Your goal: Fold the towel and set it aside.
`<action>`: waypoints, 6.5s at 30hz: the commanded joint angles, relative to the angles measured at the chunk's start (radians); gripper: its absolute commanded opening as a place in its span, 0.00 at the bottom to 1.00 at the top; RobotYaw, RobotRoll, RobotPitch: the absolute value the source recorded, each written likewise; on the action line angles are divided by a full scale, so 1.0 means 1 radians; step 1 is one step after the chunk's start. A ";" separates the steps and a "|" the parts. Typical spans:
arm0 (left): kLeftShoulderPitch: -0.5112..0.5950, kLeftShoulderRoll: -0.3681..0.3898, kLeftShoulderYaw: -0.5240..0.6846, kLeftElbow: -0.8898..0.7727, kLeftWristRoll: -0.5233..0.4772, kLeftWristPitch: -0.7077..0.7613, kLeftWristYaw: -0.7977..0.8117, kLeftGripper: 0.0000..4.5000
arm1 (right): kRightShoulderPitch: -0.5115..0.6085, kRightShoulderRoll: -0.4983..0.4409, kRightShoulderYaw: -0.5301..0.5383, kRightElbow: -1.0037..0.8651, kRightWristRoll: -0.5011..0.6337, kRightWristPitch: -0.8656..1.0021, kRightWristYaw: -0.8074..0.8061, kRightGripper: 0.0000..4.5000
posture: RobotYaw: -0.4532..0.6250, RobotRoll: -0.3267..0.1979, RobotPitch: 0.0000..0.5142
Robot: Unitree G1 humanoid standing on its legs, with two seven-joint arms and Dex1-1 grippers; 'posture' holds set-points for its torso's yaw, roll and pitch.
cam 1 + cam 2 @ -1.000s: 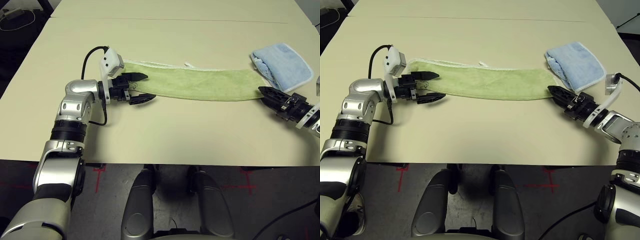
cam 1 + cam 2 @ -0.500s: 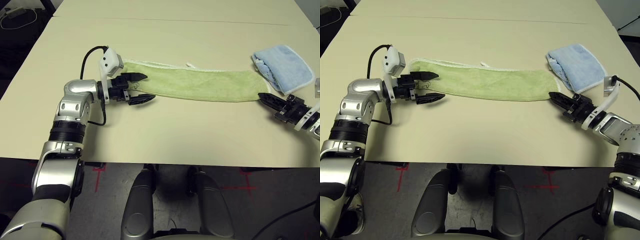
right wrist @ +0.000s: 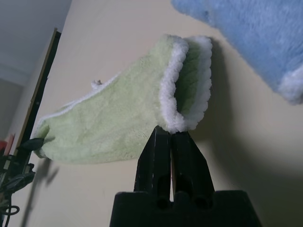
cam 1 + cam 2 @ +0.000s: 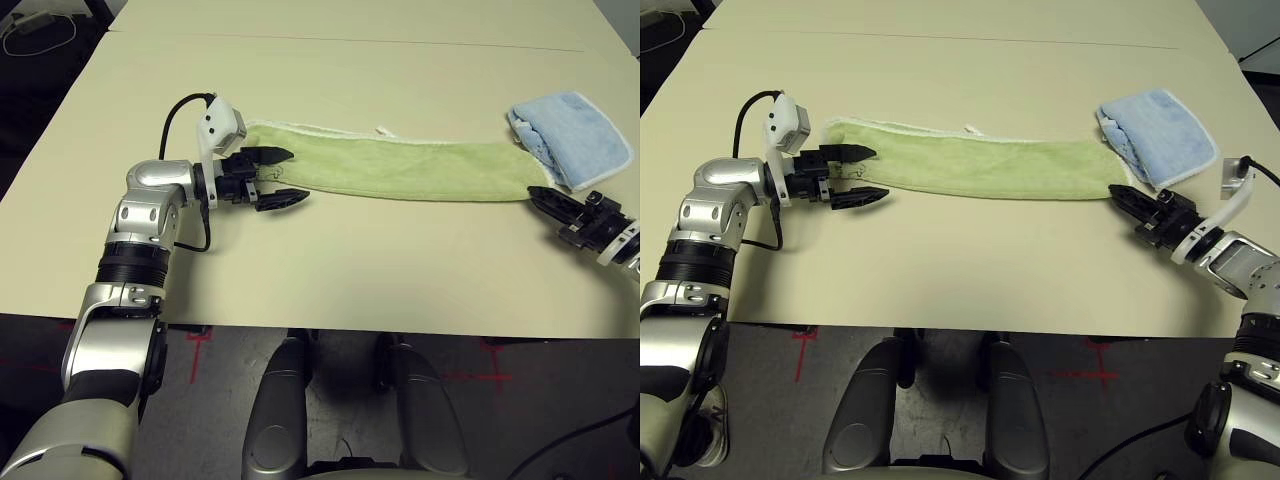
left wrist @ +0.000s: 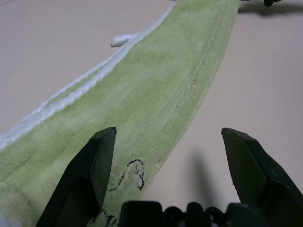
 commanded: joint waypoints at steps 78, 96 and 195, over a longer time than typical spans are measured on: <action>0.052 0.010 -0.014 -0.072 -0.015 0.047 0.017 1.00 | -0.275 0.075 0.461 -0.106 -0.252 -0.360 0.429 0.99 | 0.46 0.62 0.48; 0.184 0.042 0.045 -0.237 -0.075 0.154 0.124 1.00 | -0.244 0.160 0.453 0.451 -0.455 -1.247 0.712 0.99 | 0.52 0.62 0.54; -0.001 0.055 0.180 0.011 -0.269 0.718 0.530 0.88 | -0.214 0.109 0.454 0.321 -0.452 -1.208 0.733 1.00 | 0.49 0.62 0.48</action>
